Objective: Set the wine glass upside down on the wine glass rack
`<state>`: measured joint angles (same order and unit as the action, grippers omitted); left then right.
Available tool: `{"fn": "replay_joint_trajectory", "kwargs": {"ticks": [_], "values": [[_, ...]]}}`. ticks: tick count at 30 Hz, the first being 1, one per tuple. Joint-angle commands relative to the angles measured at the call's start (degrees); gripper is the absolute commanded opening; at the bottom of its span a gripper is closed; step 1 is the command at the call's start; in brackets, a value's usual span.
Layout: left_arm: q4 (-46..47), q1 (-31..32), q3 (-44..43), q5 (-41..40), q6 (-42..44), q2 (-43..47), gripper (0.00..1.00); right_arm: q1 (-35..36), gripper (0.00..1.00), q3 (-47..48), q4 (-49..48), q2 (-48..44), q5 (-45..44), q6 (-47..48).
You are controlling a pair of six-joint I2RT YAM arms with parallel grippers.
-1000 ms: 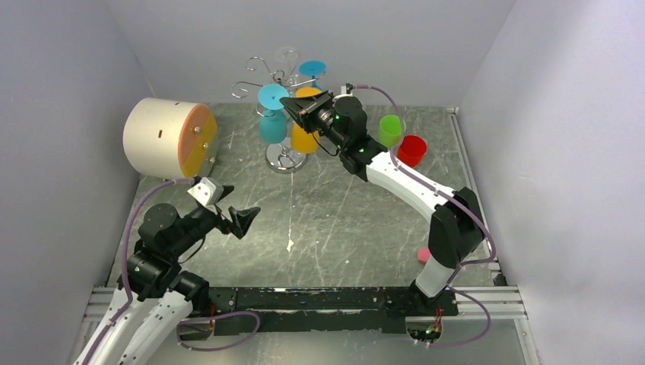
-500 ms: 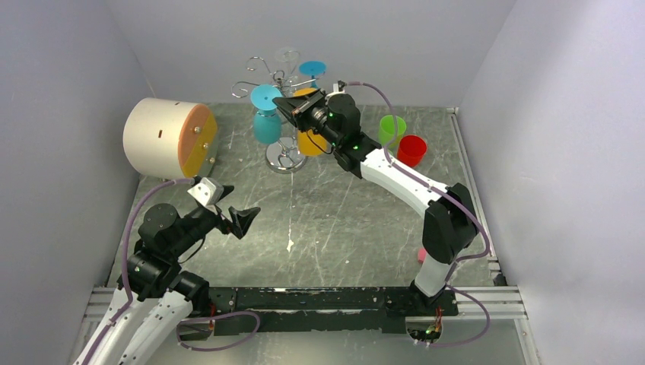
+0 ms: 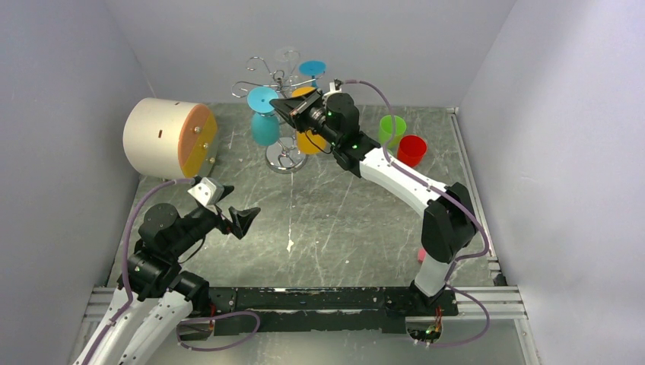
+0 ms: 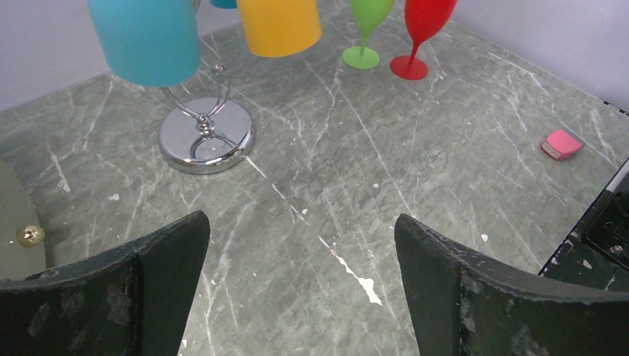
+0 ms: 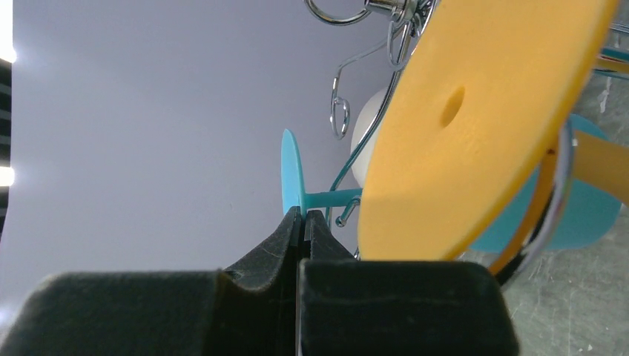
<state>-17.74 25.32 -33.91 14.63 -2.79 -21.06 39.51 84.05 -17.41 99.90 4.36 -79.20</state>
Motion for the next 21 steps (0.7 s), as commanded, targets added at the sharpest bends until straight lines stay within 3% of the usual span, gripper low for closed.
{"fn": "replay_joint_trajectory", "kwargs": {"ticks": [1,21], "values": [[0.20,-0.16,-1.14,0.51,0.27,0.54,0.99,0.28,0.00,2.69,0.13,0.92,1.23,1.38],[0.24,-0.15,-1.03,0.48,0.41,-0.54,0.99,0.24,0.00,-1.33,0.38,-2.79,1.51,2.83]]}}
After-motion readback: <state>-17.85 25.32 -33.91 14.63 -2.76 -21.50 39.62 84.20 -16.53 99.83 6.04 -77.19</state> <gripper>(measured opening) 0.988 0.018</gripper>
